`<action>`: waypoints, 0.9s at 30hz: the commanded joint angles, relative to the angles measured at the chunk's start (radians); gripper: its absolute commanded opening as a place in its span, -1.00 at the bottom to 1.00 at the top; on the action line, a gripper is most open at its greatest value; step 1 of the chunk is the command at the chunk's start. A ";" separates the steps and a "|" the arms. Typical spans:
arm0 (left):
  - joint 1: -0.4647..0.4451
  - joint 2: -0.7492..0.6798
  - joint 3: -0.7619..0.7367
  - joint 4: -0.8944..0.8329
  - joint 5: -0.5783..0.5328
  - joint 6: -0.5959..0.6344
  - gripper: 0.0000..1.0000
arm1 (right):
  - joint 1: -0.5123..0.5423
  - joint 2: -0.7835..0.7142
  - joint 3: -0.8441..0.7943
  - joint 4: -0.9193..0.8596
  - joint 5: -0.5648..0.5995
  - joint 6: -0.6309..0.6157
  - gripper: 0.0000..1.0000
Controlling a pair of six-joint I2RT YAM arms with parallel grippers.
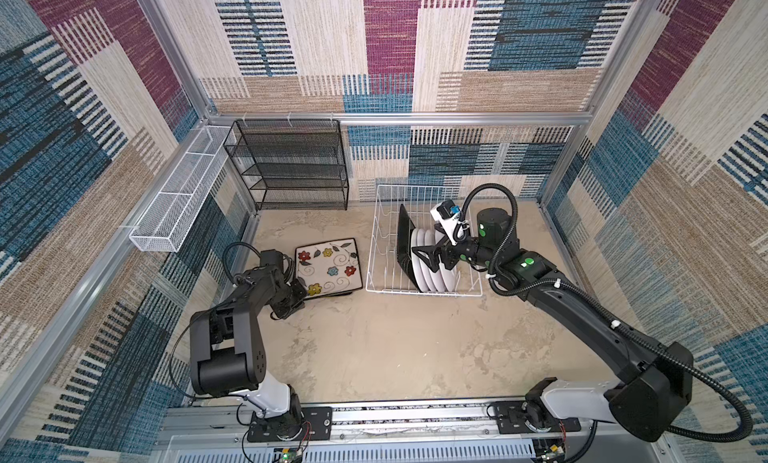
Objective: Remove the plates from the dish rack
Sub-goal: 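Move the left gripper back toward the dish rack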
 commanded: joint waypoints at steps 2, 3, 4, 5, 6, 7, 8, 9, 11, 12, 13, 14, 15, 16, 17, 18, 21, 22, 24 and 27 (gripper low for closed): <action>0.001 0.024 0.030 -0.001 -0.049 0.036 -1.00 | 0.002 -0.007 0.006 -0.002 0.008 0.009 1.00; 0.001 0.028 0.033 -0.001 -0.050 0.037 -1.00 | 0.001 -0.007 0.005 -0.001 0.008 0.009 1.00; 0.001 0.031 0.038 -0.001 -0.053 0.038 -1.00 | 0.001 -0.007 0.005 -0.002 0.009 0.009 1.00; 0.002 0.035 0.041 0.002 -0.058 0.037 -1.00 | 0.001 -0.007 0.007 -0.001 0.009 0.008 0.99; 0.001 0.039 0.043 0.004 -0.059 0.036 -1.00 | 0.001 -0.007 0.007 -0.002 0.009 0.008 1.00; 0.001 0.045 0.048 0.002 -0.061 0.036 -1.00 | 0.001 -0.007 0.008 -0.002 0.010 0.008 1.00; 0.001 0.050 0.054 -0.001 -0.063 0.039 -1.00 | 0.001 -0.007 0.008 -0.001 0.010 0.008 0.99; 0.001 0.053 0.058 -0.003 -0.061 0.038 -1.00 | 0.001 -0.007 0.010 -0.003 0.010 0.009 1.00; 0.001 0.053 0.063 -0.009 -0.070 0.039 -1.00 | 0.002 -0.009 0.010 -0.004 0.012 0.009 1.00; 0.002 0.052 0.065 -0.014 -0.079 0.042 -1.00 | 0.002 -0.010 0.009 -0.005 0.013 0.009 1.00; 0.001 0.050 0.068 -0.019 -0.090 0.042 -1.00 | 0.002 -0.011 0.008 -0.005 0.014 0.009 1.00; 0.001 0.046 0.068 -0.023 -0.101 0.045 -1.00 | 0.001 -0.012 0.006 -0.005 0.013 0.010 1.00; 0.002 0.041 0.069 -0.028 -0.112 0.045 -1.00 | 0.002 -0.013 0.005 -0.005 0.015 0.011 1.00; 0.001 0.036 0.071 -0.033 -0.123 0.045 -1.00 | 0.001 -0.015 0.003 -0.005 0.015 0.011 1.00; 0.001 0.031 0.073 -0.038 -0.131 0.045 -1.00 | 0.001 -0.014 0.001 -0.005 0.015 0.012 1.00; 0.001 0.025 0.075 -0.041 -0.137 0.045 -1.00 | 0.001 -0.016 0.001 -0.004 0.015 0.013 1.00; 0.001 -0.001 0.077 -0.048 -0.135 0.042 -1.00 | 0.001 -0.023 -0.004 0.001 0.021 0.015 0.99; 0.001 -0.016 0.077 -0.048 -0.123 0.040 -1.00 | 0.001 -0.025 -0.005 0.002 0.022 0.015 0.99; 0.001 -0.052 0.079 -0.046 -0.088 0.038 -1.00 | 0.001 -0.030 -0.011 0.007 0.031 0.015 1.00; -0.001 -0.135 0.086 -0.046 -0.028 0.041 -1.00 | 0.002 -0.037 -0.017 0.012 0.045 0.021 0.99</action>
